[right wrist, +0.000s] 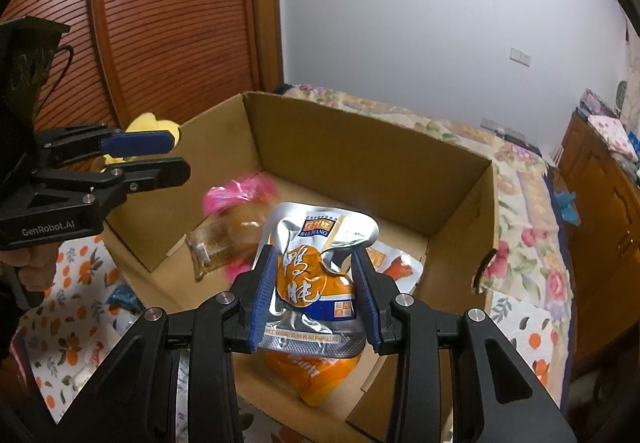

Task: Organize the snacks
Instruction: 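Carry both snacks over the box and open both tools to drop them in, then move both tools back to the remaining snacks on the bedspread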

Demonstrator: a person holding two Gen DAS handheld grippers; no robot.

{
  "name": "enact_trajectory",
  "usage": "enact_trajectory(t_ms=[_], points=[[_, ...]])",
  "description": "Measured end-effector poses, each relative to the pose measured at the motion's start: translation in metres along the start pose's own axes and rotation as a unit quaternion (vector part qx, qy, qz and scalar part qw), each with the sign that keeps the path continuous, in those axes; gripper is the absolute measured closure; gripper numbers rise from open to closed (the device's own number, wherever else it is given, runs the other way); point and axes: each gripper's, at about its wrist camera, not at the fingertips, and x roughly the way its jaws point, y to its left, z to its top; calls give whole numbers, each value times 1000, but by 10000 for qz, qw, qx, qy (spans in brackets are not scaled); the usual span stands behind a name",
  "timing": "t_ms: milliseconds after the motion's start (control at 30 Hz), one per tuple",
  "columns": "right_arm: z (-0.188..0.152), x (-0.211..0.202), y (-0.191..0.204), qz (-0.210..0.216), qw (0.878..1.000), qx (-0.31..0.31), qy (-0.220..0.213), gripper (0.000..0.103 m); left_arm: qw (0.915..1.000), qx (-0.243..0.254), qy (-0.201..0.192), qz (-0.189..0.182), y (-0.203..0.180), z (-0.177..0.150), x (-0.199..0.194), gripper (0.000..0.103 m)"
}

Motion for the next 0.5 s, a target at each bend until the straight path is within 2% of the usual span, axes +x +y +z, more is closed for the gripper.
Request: enact_trajectory(t_ms=[300, 500], points=[[2, 5, 5, -80, 10000, 25, 37, 62, 10000, 8, 14, -42, -1, -3, -7, 60], [1, -4, 9, -95, 9999, 75, -38, 60, 10000, -12, -45, -78, -2, -10, -25, 58]])
